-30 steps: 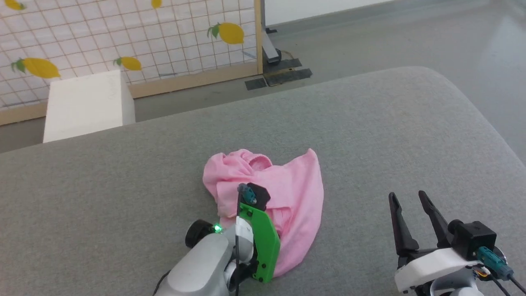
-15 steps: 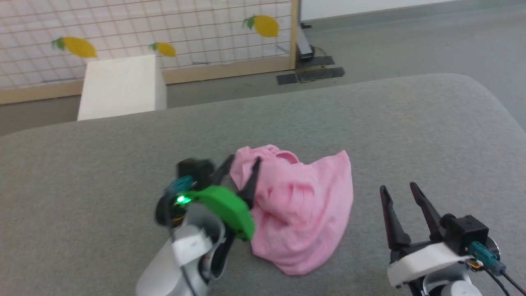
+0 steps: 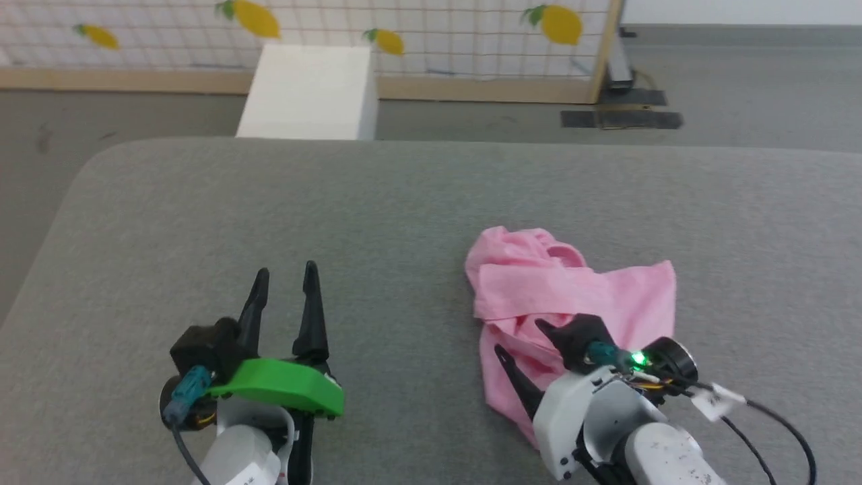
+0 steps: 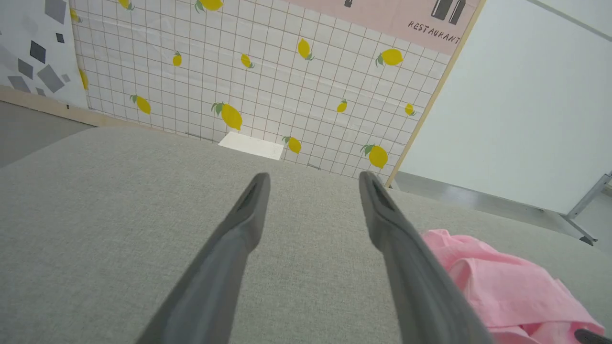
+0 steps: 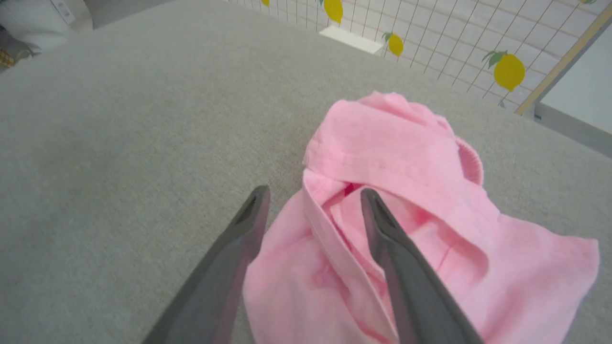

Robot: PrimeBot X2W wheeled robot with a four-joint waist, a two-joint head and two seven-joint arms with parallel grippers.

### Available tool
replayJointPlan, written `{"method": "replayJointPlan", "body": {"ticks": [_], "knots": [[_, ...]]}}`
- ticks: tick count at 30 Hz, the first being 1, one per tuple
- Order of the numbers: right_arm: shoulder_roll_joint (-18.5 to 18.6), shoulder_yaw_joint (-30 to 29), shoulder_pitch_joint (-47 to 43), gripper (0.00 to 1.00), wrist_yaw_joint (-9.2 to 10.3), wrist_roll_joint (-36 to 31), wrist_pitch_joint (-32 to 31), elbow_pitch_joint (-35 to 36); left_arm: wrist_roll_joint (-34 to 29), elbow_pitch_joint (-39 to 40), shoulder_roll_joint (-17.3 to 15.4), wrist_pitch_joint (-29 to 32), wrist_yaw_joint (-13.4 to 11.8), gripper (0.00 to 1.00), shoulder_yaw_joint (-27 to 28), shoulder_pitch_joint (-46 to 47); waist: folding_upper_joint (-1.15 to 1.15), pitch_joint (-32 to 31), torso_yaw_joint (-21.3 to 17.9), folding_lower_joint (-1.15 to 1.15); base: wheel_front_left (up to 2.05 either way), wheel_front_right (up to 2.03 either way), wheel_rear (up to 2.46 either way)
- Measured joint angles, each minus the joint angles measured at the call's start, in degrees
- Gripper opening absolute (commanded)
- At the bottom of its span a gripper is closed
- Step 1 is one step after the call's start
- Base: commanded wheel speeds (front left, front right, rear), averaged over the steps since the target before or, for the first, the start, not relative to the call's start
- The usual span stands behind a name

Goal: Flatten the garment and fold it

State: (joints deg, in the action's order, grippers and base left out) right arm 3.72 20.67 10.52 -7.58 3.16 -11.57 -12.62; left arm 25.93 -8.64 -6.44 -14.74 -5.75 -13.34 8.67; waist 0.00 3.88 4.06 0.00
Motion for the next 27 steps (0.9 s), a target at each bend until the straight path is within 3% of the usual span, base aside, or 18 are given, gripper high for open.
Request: {"method": "replayJointPlan", "body": {"ticks": [6, 7, 8, 9, 18, 27], "knots": [[1.70, -0.03, 0.66, 1.00, 0.00, -2.64, -12.10, -2.29, -2.63, 0.18, 2.16, 0.00, 2.04, 1.00, 3.07, -2.33, 0.00, 0.88, 4.51, 0.00, 0.00, 0.00, 0.00], [1.80, 0.05, 0.66, 0.67, 0.00, -3.24, -13.40, -2.29, -2.88, 0.13, 2.45, 0.00, 2.46, 1.00, 3.39, -2.40, 0.00, 0.99, 5.18, 0.00, 0.00, 0.00, 0.00], [1.72, -0.05, 0.66, 0.27, -0.01, -3.24, -14.07, -2.21, -3.07, 0.07, 2.60, 0.00, 2.79, 1.00, 3.64, -2.42, 0.00, 1.08, 5.79, 0.00, 0.00, 0.00, 0.00], [1.59, -0.16, 0.66, 0.00, 0.00, -3.39, -14.23, -1.92, -3.26, -0.03, 2.76, 0.00, 3.12, 1.00, 3.86, -2.44, 0.00, 1.14, 6.32, 0.00, 0.00, 0.00, 0.00], [0.79, 0.36, 1.30, 0.00, 0.00, -2.26, -12.38, 3.00, -3.74, -0.71, 3.16, 0.00, 4.38, 1.00, 5.46, -3.41, 0.00, -0.07, 6.41, 0.00, 0.00, 0.00, 0.00], [2.19, -0.57, 10.61, 0.00, 0.00, 3.72, -8.70, 13.38, -3.74, -0.13, 3.28, 0.00, 4.59, 1.00, 5.44, -3.37, 0.00, -0.40, 4.15, 0.00, 0.00, 0.00, 0.00]]}}
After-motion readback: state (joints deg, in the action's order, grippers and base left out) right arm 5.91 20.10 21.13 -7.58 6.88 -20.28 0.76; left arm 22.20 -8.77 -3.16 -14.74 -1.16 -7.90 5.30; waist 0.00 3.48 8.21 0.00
